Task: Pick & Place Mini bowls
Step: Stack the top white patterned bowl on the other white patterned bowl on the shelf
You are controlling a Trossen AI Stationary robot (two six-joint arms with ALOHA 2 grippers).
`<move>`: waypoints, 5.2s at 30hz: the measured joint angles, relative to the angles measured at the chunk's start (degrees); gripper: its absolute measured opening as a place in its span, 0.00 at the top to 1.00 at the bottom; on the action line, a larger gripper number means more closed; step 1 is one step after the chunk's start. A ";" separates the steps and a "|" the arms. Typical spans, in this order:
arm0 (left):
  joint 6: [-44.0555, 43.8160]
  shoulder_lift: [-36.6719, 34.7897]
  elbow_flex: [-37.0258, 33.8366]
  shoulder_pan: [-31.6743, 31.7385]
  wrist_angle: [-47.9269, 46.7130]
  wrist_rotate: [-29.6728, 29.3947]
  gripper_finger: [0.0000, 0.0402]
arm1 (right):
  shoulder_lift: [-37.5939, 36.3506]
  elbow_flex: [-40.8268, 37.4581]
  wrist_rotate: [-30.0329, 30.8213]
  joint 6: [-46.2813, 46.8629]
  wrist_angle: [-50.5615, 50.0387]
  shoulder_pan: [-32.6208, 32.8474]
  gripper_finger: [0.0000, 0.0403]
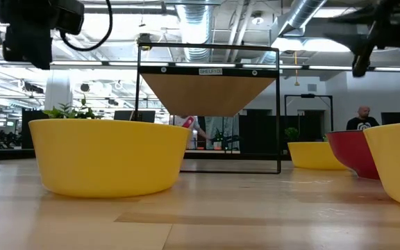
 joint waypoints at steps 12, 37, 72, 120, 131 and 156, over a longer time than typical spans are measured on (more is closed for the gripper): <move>8.21 -3.15 -13.53 0.16 18.78 -2.72 0.79 | 6.65 9.06 -1.43 -0.15 -3.28 7.38 0.69; 35.32 -28.68 -21.99 12.68 26.02 -8.32 0.79 | 54.22 59.82 -2.95 12.61 -66.34 16.89 0.69; 38.96 -28.65 -30.67 28.26 35.67 14.06 0.79 | 68.06 38.69 -5.80 50.05 -66.75 31.47 0.52; 36.14 -28.65 -30.63 28.24 36.52 15.32 0.79 | 66.88 25.95 -2.51 63.94 -48.76 37.96 0.81; 36.14 -28.65 -30.63 28.24 36.54 15.32 0.79 | 67.78 25.95 -2.27 63.97 -48.38 37.97 0.96; 39.04 -28.59 -30.58 28.26 42.37 15.92 0.79 | 67.96 28.75 -1.85 61.19 -46.20 38.00 1.00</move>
